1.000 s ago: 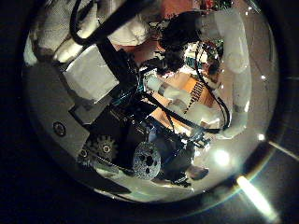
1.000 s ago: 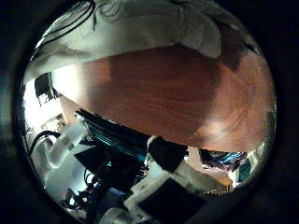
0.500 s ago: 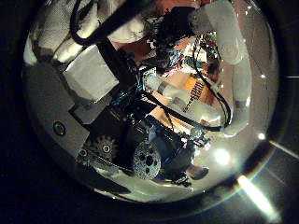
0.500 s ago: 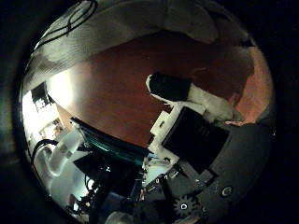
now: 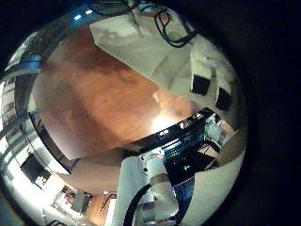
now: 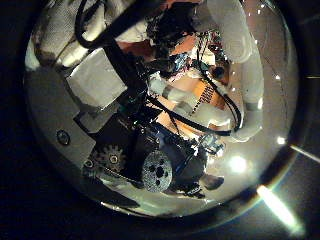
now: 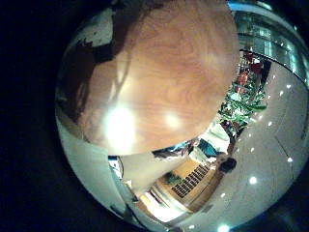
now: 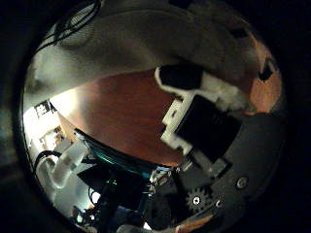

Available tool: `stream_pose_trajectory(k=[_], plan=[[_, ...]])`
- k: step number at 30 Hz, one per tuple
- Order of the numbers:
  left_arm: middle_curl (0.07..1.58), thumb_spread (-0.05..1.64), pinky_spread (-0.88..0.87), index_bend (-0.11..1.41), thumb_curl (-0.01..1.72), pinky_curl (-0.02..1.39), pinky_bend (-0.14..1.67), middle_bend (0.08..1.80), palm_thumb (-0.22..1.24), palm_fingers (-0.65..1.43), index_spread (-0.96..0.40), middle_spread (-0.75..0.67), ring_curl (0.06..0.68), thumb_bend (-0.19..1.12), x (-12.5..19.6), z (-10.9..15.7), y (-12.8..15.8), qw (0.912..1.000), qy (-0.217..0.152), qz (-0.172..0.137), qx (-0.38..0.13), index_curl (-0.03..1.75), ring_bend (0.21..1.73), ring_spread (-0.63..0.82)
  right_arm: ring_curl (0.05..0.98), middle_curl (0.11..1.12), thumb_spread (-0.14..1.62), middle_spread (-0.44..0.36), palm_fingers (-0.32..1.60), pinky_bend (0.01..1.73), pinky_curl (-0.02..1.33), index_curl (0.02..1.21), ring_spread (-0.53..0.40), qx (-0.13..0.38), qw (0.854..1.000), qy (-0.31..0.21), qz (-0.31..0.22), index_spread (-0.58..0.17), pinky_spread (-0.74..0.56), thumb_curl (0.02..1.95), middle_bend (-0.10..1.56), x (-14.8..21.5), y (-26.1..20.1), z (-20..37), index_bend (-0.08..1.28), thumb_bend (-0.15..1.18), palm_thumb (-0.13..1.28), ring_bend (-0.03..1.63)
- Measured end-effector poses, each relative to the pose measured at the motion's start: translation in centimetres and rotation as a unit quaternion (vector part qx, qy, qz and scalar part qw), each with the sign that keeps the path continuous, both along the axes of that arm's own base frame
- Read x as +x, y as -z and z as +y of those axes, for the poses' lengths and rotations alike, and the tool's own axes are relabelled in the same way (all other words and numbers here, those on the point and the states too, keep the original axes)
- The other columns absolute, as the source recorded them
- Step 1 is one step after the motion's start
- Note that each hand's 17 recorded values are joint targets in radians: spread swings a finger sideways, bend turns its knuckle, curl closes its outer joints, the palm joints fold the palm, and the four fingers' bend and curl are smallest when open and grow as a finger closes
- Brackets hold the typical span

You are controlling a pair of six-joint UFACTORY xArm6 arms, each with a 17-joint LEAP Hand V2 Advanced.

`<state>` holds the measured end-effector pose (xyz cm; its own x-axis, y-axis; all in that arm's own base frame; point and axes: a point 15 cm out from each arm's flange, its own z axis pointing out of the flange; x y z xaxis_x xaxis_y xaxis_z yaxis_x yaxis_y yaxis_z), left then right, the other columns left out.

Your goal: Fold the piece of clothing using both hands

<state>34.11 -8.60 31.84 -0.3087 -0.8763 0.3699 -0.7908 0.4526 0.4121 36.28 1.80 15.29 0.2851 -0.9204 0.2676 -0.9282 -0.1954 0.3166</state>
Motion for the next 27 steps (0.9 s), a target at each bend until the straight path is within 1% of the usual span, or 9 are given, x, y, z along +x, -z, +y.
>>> stream_pose_trajectory(k=[5,9,15,21,24,27], plan=[[0.99,1.11,-0.74,0.19,0.62,0.68,0.83,0.85,0.80,1.08,-0.72,-0.65,0.506,-0.01,-0.4,0.7,-0.4,1.0000,-0.005,-0.001,-0.002,1.40,1.20,-0.50,0.718,0.94,1.01,-0.233,1.07,1.40,0.68,1.02,-0.244,0.002,1.000,0.005,-0.022,-0.428,-0.21,0.58,1.23,-0.3,-2.8,-0.5,0.97,0.06,1.05,1.36],[0.99,1.11,-0.74,0.19,0.62,0.68,0.83,0.85,0.80,1.08,-0.72,-0.65,0.506,-0.01,-1.3,1.0,-0.5,1.0000,-0.001,0.003,-0.004,1.40,1.20,-0.50,0.738,0.95,1.02,-0.215,1.05,1.39,0.71,1.05,-0.236,0.003,0.999,0.009,-0.038,-0.405,-0.19,0.61,1.25,-0.9,-5.0,-0.9,0.99,0.04,1.06,1.36],[0.99,1.11,-0.74,0.19,0.62,0.68,0.83,0.85,0.80,1.08,-0.72,-0.65,0.506,-0.01,-3.0,1.4,-0.8,0.9999,0.008,0.014,-0.006,1.40,1.20,-0.50,0.758,0.95,1.03,-0.194,1.05,1.37,0.76,1.07,-0.232,0.013,0.999,-0.002,-0.044,-0.378,-0.17,0.65,1.26,-3.0,-7.5,-1.2,1.00,0.01,1.06,1.36],[0.99,1.11,-0.74,0.19,0.62,0.68,0.83,0.85,0.80,1.08,-0.72,-0.65,0.506,-0.01,-4.8,2.6,-1.0,0.9996,0.012,0.025,0.001,1.40,1.20,-0.50,0.770,0.95,1.04,-0.181,1.05,1.35,0.80,1.08,-0.228,0.015,0.999,-0.004,-0.046,-0.359,-0.17,0.68,1.27,-5.4,-10.8,-1.9,0.99,-0.01,1.07,1.36],[0.99,1.11,-0.74,0.19,0.62,0.68,0.83,0.85,0.79,1.08,-0.72,-0.65,0.506,-0.01,-4.6,3.2,-1.2,0.9998,0.004,0.021,0.003,1.40,1.20,-0.50,0.774,0.94,1.04,-0.177,1.05,1.33,0.82,1.08,-0.227,0.017,0.998,-0.002,-0.060,-0.352,-0.16,0.70,1.27,-5.3,-12.5,-1.9,0.99,-0.01,1.06,1.36],[0.99,1.11,-0.74,0.19,0.62,0.68,0.83,0.85,0.79,1.08,-0.72,-0.65,0.506,-0.01,-3.1,3.5,-1.6,0.9999,-0.006,0.010,0.004,1.40,1.20,-0.50,0.779,0.94,1.05,-0.174,1.05,1.32,0.84,1.09,-0.227,0.022,0.996,0.000,-0.083,-0.346,-0.16,0.71,1.27,-3.6,-14.5,-1.7,0.99,-0.01,1.06,1.36]])
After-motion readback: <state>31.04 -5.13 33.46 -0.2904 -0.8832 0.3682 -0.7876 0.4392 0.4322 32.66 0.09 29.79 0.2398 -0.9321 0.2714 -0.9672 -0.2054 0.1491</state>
